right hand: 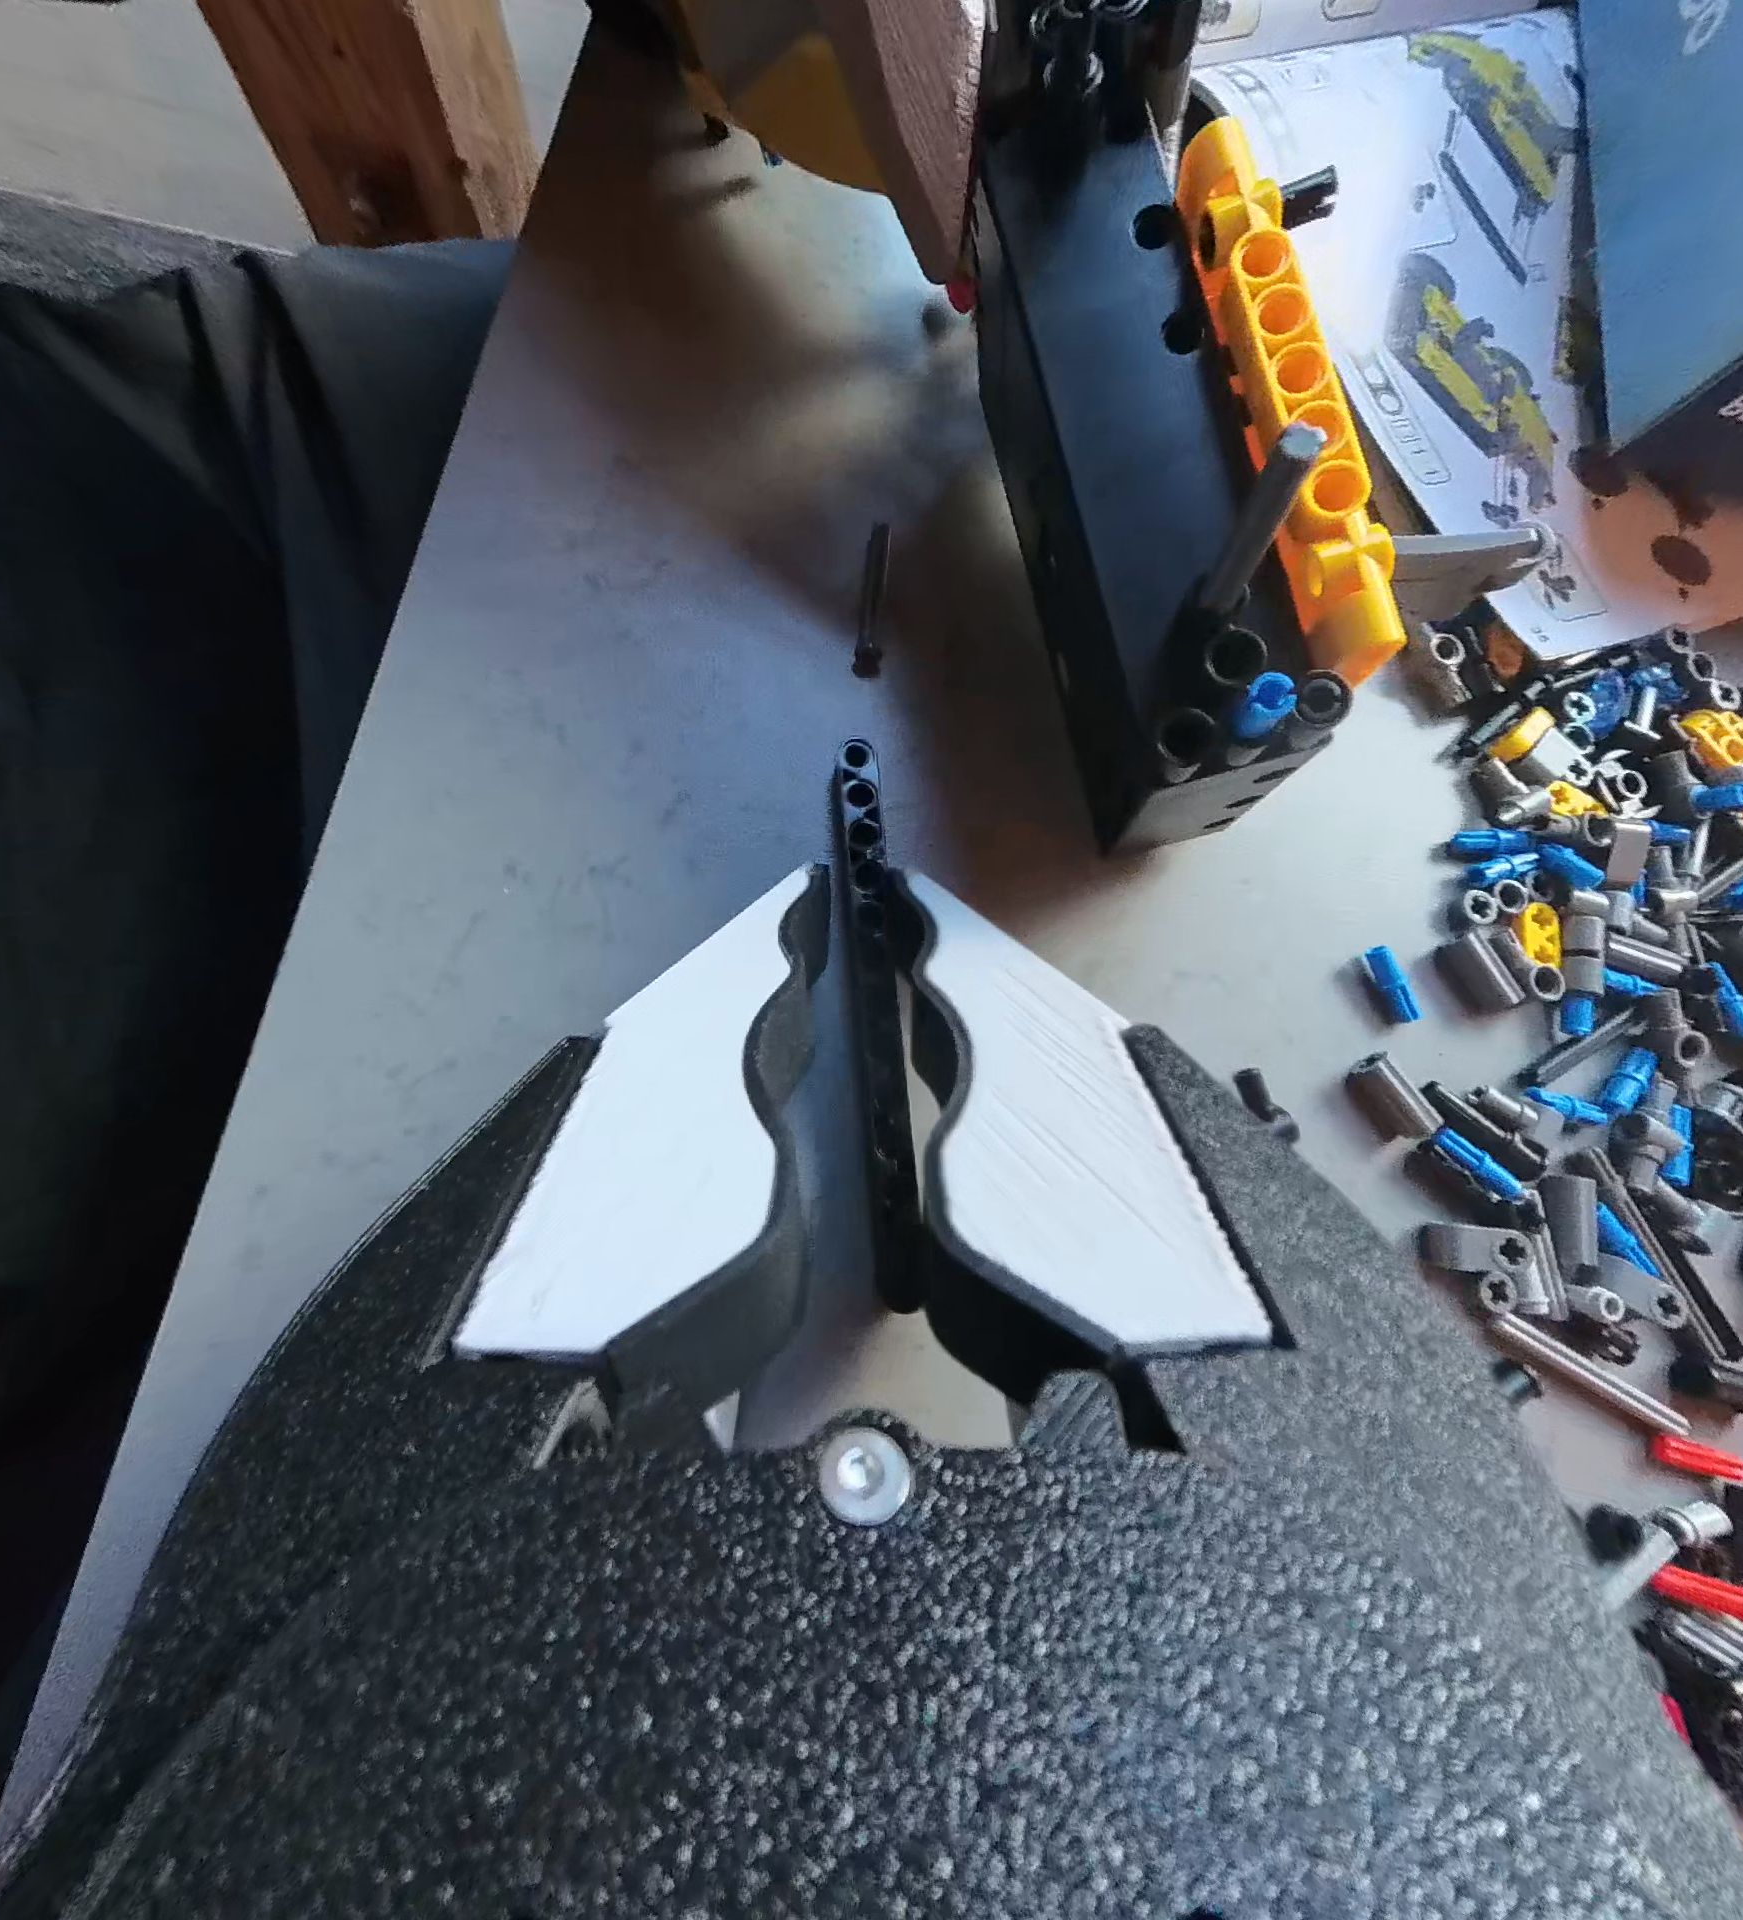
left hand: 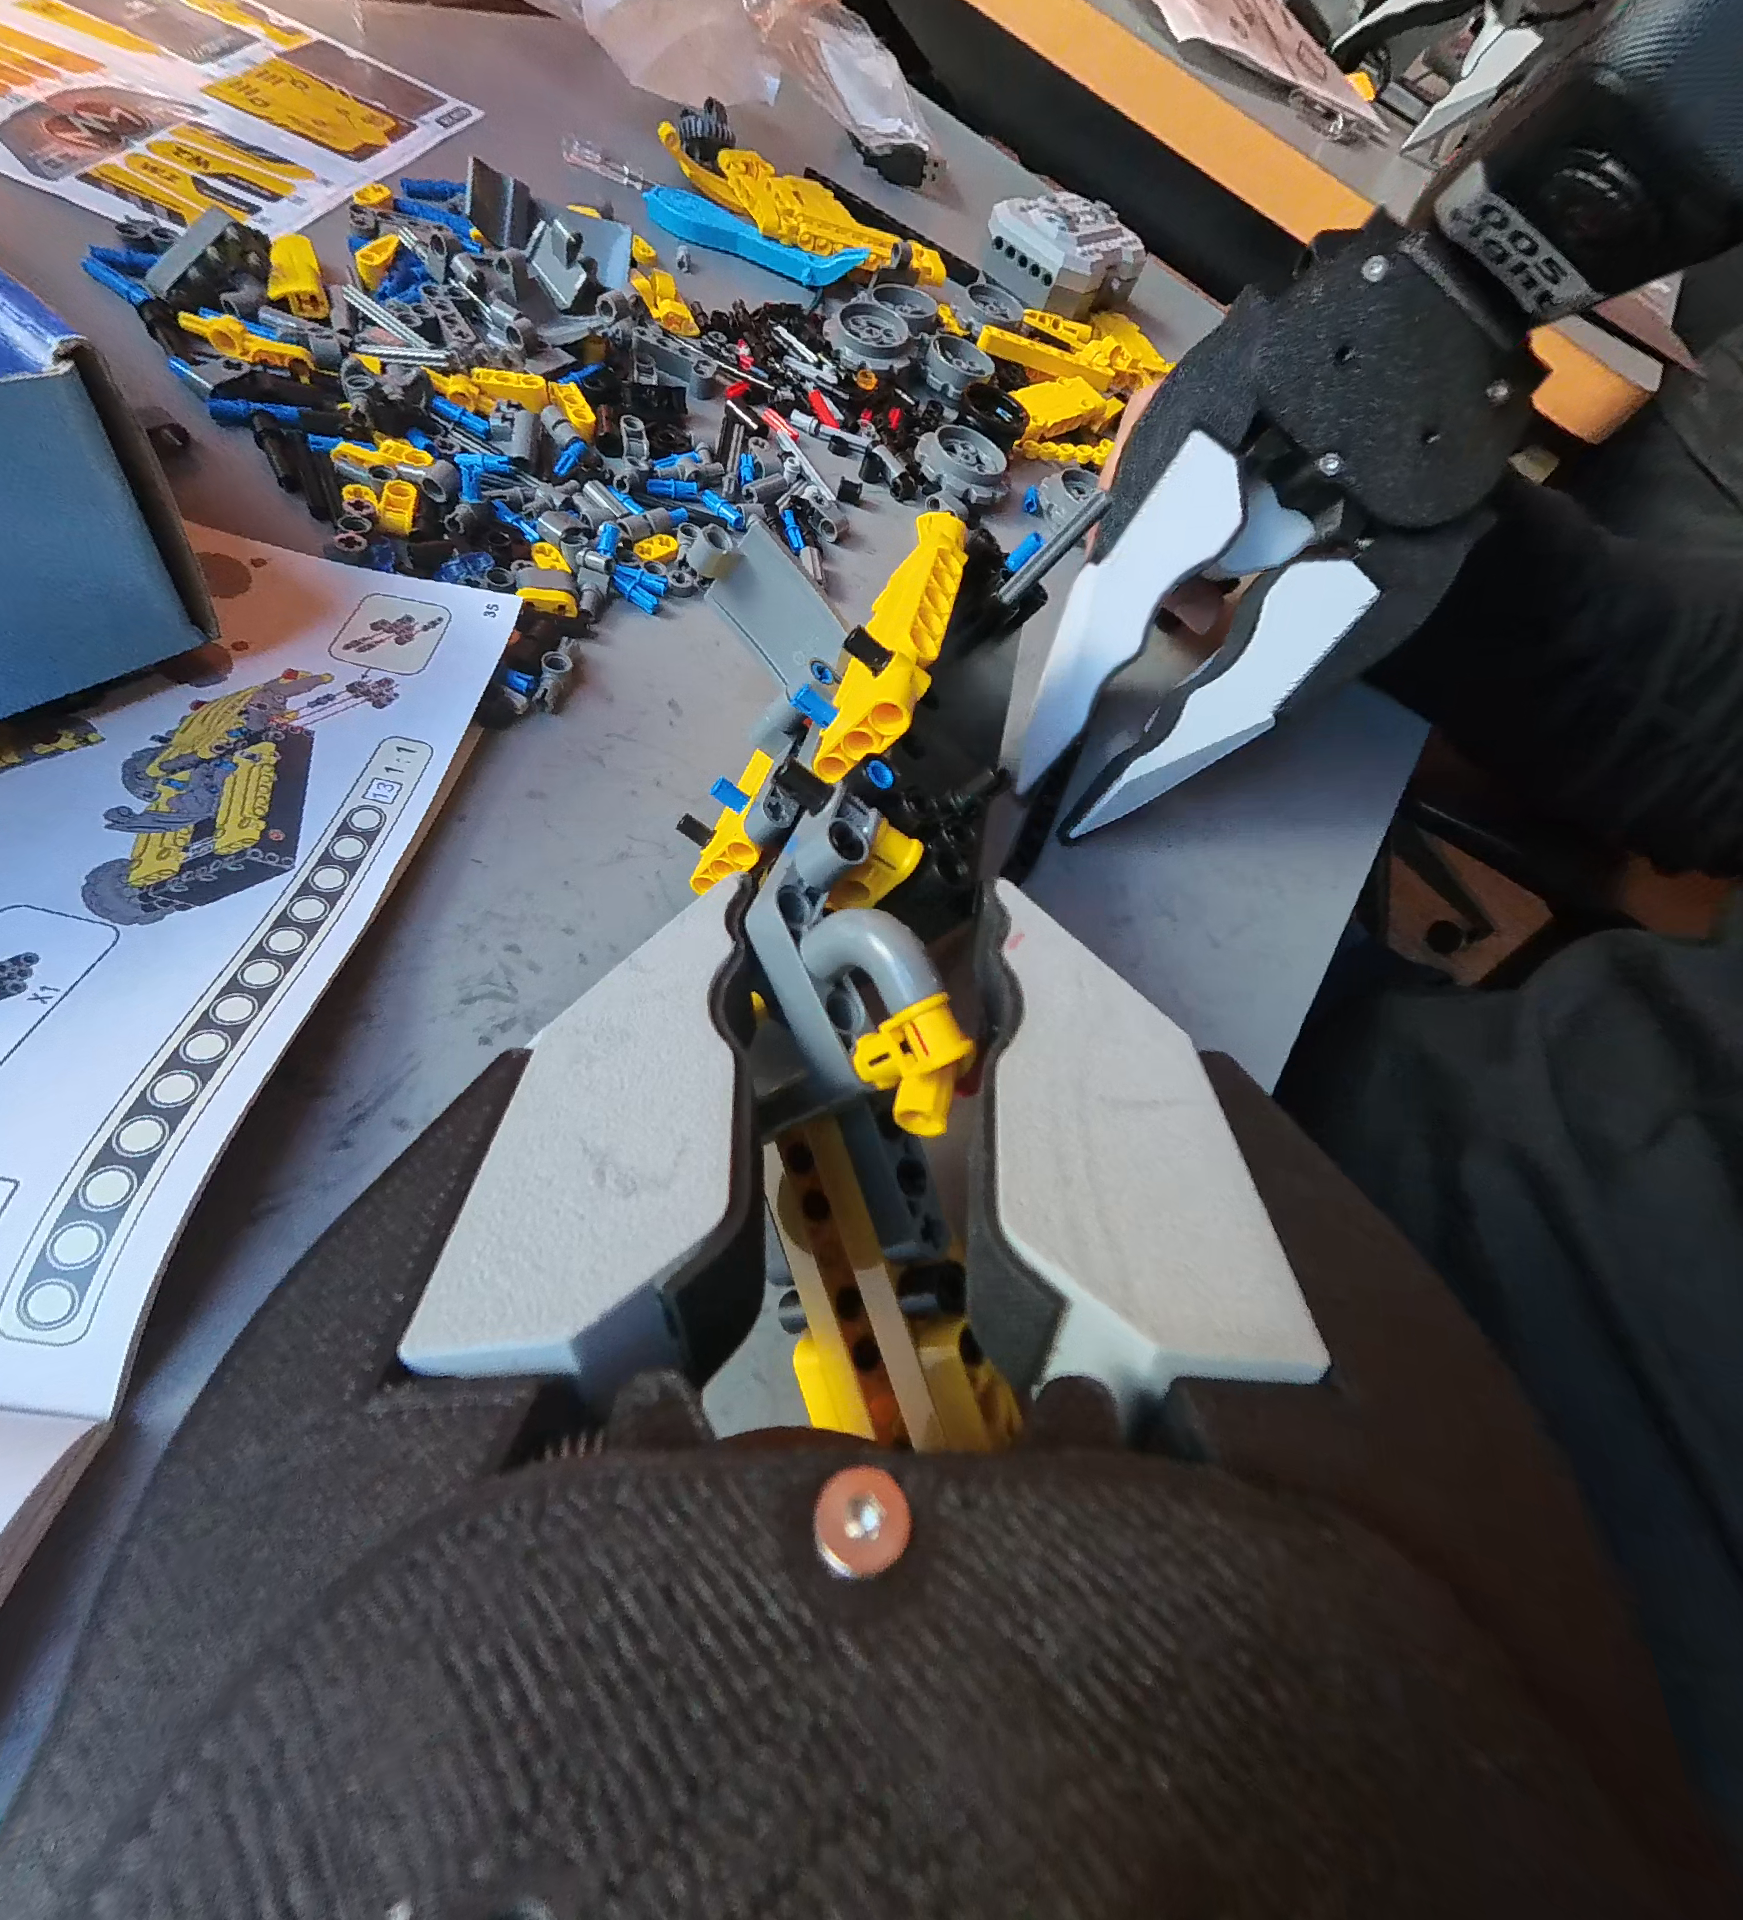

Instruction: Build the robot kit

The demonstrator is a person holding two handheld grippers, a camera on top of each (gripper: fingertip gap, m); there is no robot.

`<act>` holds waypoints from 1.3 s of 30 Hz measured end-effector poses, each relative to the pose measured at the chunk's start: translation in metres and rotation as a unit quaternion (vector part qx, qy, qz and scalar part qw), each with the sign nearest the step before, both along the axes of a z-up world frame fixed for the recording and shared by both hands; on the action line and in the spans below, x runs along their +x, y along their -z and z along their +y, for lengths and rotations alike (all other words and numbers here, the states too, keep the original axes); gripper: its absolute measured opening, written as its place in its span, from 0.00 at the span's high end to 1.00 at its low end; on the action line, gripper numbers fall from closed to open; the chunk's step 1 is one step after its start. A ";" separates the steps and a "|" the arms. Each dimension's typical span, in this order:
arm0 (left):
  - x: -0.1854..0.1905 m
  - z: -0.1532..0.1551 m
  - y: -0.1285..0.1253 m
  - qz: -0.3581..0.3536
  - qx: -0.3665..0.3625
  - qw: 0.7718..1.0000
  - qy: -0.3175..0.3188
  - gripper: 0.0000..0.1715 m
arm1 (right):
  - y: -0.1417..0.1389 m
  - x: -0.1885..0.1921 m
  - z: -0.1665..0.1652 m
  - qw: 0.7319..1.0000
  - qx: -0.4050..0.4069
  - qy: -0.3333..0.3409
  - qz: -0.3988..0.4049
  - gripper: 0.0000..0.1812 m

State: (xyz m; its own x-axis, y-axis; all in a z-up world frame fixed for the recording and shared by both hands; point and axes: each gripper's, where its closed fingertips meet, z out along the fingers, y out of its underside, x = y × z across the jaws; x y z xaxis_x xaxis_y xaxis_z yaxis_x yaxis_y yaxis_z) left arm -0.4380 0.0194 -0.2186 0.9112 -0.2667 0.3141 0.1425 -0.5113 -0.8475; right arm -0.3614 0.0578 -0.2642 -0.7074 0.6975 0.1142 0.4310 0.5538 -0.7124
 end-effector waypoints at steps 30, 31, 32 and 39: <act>-0.006 0.000 0.000 0.001 0.001 1.000 0.005 0.78 | -0.002 0.016 0.014 1.000 0.018 0.004 0.018 0.87; -0.006 0.000 0.000 -0.001 0.001 1.000 0.006 0.78 | -0.002 0.016 0.016 1.000 0.022 0.006 0.017 0.86; -0.006 0.000 0.000 -0.002 0.001 1.000 0.006 0.78 | -0.002 0.017 0.019 0.999 0.028 0.009 0.015 0.86; -0.006 0.000 0.000 -0.001 0.001 1.000 0.005 0.78 | 0.000 0.027 0.034 0.999 0.023 0.017 -0.018 0.90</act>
